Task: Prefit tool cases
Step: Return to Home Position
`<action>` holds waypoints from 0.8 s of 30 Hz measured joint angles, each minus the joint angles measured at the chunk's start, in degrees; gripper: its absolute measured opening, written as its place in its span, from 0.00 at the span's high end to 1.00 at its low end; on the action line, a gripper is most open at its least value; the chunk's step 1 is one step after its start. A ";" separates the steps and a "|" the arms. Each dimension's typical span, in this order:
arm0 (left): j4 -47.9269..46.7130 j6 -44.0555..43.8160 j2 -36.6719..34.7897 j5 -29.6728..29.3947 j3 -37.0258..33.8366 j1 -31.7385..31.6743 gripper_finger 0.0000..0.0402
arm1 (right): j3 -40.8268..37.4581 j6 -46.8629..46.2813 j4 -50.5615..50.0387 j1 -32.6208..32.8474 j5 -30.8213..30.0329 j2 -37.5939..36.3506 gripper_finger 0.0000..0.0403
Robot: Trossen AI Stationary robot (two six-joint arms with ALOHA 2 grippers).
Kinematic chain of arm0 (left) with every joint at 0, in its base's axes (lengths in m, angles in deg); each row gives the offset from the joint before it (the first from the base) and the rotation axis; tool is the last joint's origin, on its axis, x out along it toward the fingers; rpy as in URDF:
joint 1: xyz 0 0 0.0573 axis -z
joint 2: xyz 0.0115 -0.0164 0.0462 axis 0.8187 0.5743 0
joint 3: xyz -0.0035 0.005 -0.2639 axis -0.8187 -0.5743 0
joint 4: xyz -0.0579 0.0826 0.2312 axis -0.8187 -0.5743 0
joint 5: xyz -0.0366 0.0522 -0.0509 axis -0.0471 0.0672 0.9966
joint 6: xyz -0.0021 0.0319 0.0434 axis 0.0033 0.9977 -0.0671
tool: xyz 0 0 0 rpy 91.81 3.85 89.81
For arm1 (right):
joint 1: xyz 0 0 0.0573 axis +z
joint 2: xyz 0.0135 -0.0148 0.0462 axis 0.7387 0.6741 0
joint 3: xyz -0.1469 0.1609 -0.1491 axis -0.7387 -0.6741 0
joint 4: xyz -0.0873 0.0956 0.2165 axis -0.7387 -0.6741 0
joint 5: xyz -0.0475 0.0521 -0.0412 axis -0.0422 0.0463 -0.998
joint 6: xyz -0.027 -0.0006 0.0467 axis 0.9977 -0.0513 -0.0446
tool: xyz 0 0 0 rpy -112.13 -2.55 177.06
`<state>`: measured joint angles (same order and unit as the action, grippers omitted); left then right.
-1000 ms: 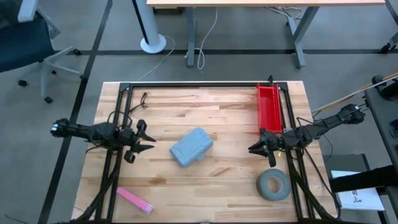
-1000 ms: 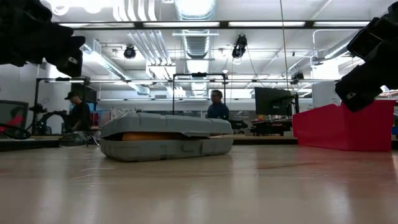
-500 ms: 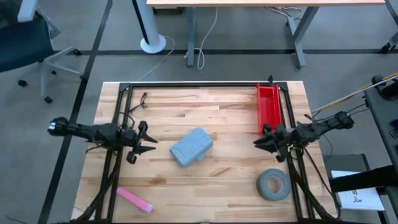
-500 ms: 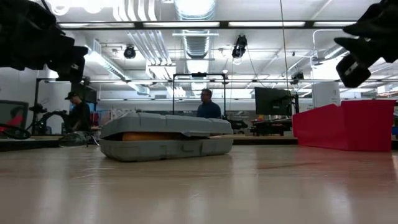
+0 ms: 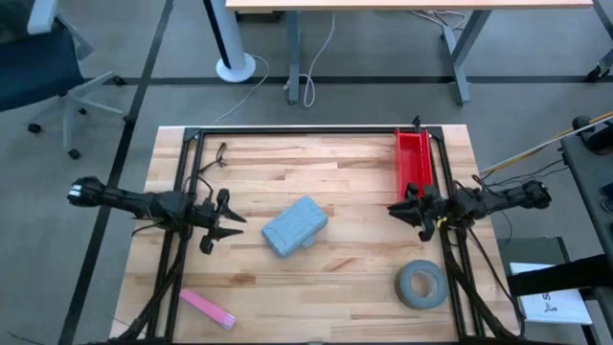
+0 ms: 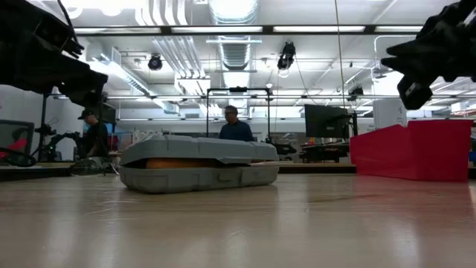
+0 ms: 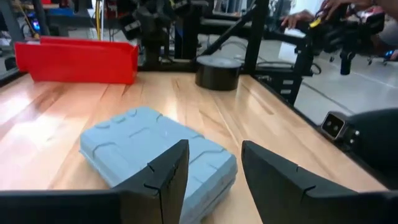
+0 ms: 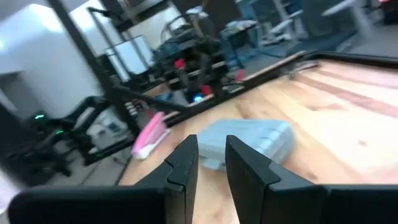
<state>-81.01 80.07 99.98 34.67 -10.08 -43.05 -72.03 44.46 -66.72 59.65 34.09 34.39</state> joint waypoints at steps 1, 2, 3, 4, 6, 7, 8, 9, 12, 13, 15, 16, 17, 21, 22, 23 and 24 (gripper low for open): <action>-0.07 0.00 0.54 0.00 0.00 0.02 0.61 | 0.00 -0.01 -0.11 -1.24 0.03 0.05 0.85; -0.06 0.00 1.03 0.00 0.00 0.02 0.61 | -0.01 -0.01 -0.14 -2.32 0.05 -0.02 0.86; -0.11 -0.01 1.42 0.00 0.00 0.02 0.61 | -0.02 -0.01 -0.13 -3.28 0.05 -0.04 0.86; -0.07 -0.01 1.83 0.00 0.00 0.01 0.60 | -0.02 -0.01 -0.15 -4.09 0.05 -0.04 0.87; -0.02 -0.01 2.85 0.00 0.00 0.02 0.60 | -0.02 -0.01 -0.17 -4.86 0.07 -0.02 0.88; -0.05 0.00 3.33 0.00 0.00 0.02 0.60 | -0.02 -0.01 -0.19 -4.98 0.10 -0.02 0.88; -0.09 -0.02 3.71 0.00 0.00 0.02 0.60 | -0.04 -0.01 -0.20 -5.05 0.14 -0.02 0.88; -0.09 0.00 4.16 0.00 0.02 0.02 0.60 | -0.04 -0.01 -0.21 -5.07 0.19 -0.02 0.89; -0.06 -0.02 5.46 0.00 0.09 0.02 0.61 | -0.04 -0.01 -0.26 -4.89 0.22 -0.02 0.89; -0.15 -0.02 5.87 0.00 0.09 0.01 0.62 | -0.04 -0.01 -0.24 -4.62 0.18 -0.02 0.89; -0.11 -0.01 6.75 0.00 0.09 0.02 0.63 | -0.07 -0.01 -0.24 -3.85 0.19 -0.02 0.89; -0.12 -0.01 7.08 0.00 0.09 0.01 0.63 | -0.07 -0.01 -0.20 -3.28 0.13 -0.02 0.88; -0.13 0.00 7.47 0.00 0.09 0.02 0.63 | -0.07 -0.01 -0.20 -2.61 0.03 -0.02 0.88; -0.11 0.00 8.93 0.00 0.15 0.02 0.65 | -0.09 -0.01 -0.20 -0.07 0.05 -0.02 0.86; -0.09 0.00 9.26 0.00 0.17 0.02 0.65 | -0.09 -0.01 -0.20 0.55 0.03 -0.02 0.85; -0.10 -0.02 9.57 0.00 0.17 0.02 0.66 | -0.09 -0.01 -0.20 1.11 0.03 -0.02 0.85; -0.09 -0.01 9.88 0.00 0.17 0.02 0.66 | -0.09 -0.01 -0.20 1.46 0.07 0.00 0.85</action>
<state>-81.10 80.06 109.86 34.67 -9.90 -43.03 -72.12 44.44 -66.92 61.11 34.16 34.39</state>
